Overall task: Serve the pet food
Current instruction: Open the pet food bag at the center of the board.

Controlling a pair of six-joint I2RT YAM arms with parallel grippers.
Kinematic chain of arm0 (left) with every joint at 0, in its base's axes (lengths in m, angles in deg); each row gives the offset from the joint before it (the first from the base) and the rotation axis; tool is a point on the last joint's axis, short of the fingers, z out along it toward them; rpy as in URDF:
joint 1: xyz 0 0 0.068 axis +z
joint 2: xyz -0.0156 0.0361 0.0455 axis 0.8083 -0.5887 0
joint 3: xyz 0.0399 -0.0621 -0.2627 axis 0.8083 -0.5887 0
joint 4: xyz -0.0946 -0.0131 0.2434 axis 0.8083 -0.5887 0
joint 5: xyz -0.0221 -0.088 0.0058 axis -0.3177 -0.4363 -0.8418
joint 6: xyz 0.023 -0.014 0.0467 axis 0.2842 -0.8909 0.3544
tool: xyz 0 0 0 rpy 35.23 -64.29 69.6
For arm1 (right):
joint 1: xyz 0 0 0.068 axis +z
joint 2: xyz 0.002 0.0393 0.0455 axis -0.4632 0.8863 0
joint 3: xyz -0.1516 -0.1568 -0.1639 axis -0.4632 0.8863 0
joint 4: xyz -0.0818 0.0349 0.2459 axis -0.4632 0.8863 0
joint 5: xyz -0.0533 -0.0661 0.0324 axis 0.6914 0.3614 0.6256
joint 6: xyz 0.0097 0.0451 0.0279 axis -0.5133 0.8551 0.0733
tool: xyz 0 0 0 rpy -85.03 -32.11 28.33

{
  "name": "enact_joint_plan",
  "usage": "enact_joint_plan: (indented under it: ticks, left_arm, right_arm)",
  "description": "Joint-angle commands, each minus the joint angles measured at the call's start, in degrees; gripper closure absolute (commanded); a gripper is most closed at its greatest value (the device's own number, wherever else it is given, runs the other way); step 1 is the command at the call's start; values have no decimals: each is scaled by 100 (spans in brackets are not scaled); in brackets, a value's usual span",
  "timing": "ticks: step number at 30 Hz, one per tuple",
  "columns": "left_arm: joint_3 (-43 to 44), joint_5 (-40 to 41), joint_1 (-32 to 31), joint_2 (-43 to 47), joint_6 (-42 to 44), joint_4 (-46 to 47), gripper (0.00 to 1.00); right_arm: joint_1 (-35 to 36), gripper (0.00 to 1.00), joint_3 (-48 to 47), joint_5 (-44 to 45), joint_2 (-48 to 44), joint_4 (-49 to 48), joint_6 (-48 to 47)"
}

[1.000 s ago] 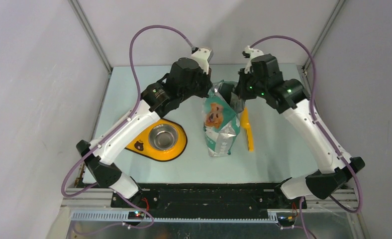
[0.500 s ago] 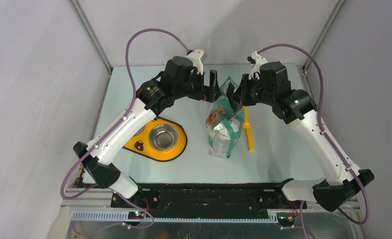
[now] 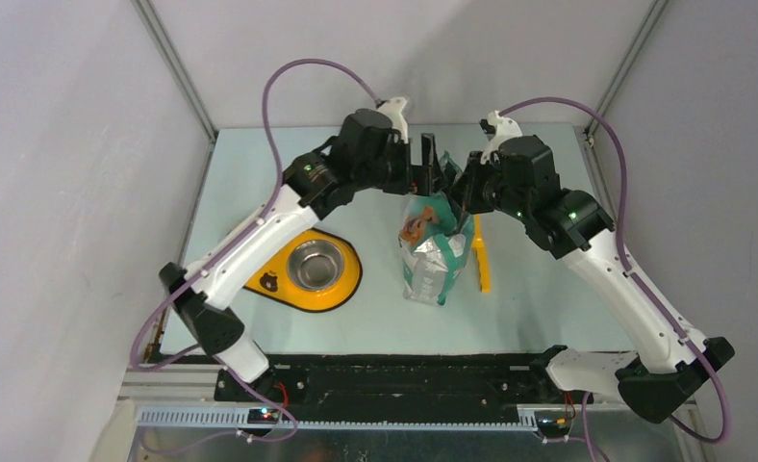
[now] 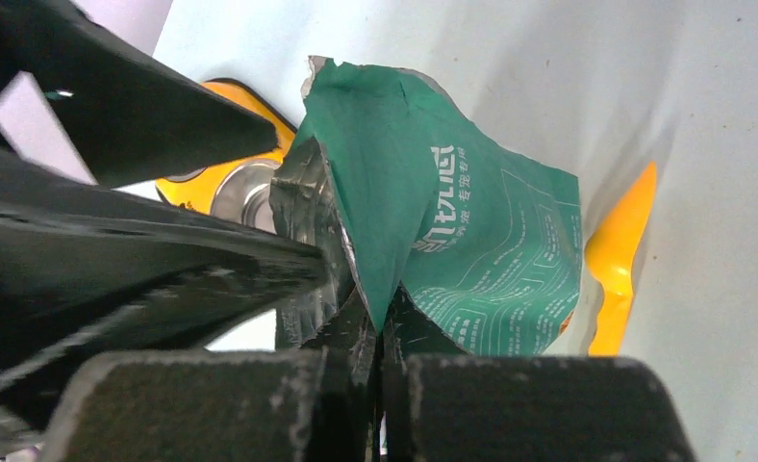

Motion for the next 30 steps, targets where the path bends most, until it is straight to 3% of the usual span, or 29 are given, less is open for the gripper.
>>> enact_joint_plan:
  ticks: [1, 5, 7, 9, 11, 13, 18, 22, 26, 30]
  left_arm:
    - [402, 142, -202, -458, -55, -408, 2]
    - [997, 314, -368, -942, 23, -744, 13]
    - [1312, 529, -450, -1250, 134, -1053, 31]
    - [1634, 630, -526, -1417, 251, -1344, 73]
    - [1934, 800, -578, -1465, 428, -1641, 94]
    - [2003, 1153, -604, -1301, 574, -1861, 99]
    - [1556, 2457, -604, -493, 994, -1869, 100]
    - [1153, 3410, -580, 258, 1465, -1865, 100]
    - [967, 3650, -465, 504, 1689, -1841, 100]
    - [1095, 3380, -379, 493, 1978, -1986, 100]
  right_arm:
    - [147, 100, -5, 40, -484, -864, 148]
    - [176, 100, 80, 53, -498, -866, 100]
    - [183, 100, 72, 118, -519, -862, 63]
    - [174, 100, 25, 252, -518, -833, -4]
    - [166, 100, -139, 436, -473, -691, -172]
    - [104, 100, -408, 684, -343, -406, -493]
    - [-542, 100, -1095, 1248, -6, 557, -1314]
    - [-882, 100, -1695, 1467, 195, 684, -1987]
    - [-980, 100, -1858, 1303, 401, 418, -2572]
    - [-998, 100, -1755, 699, 511, -159, -3313]
